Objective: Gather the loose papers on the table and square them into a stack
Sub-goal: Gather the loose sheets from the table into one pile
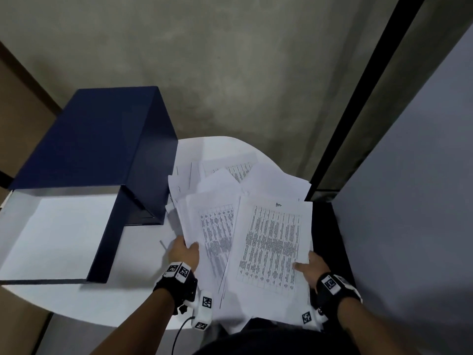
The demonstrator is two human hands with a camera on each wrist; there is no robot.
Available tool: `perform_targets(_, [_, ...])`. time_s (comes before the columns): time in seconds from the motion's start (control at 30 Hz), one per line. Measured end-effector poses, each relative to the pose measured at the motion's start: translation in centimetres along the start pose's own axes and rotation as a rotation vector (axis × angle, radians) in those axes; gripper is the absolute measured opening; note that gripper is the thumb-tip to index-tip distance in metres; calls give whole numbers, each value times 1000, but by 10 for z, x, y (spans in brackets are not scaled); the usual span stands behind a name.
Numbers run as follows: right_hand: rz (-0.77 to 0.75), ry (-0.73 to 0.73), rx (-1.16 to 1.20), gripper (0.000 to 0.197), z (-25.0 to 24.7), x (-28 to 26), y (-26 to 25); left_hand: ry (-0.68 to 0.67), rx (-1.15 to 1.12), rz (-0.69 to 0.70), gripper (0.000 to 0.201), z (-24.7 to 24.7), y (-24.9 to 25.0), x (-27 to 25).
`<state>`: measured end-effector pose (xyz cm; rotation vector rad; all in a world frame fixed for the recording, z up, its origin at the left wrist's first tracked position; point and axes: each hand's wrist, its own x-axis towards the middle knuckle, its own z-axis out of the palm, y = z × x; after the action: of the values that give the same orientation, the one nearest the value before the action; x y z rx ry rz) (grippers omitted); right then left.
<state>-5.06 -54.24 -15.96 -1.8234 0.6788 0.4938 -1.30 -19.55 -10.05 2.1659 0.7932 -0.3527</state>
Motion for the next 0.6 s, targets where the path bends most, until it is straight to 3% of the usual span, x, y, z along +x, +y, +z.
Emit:
perform_targets(0.17, [12, -13, -22, 29, 1, -2, -5, 136, -81, 125, 28, -21, 30, -23])
perform_targets(0.43, [18, 38, -47, 38, 4, -7, -17, 428, -266, 480, 15, -86, 96, -31])
perform_targets(0.6, [7, 23, -62, 33, 2, -10, -13, 380, -493, 551, 11, -107, 122, -34])
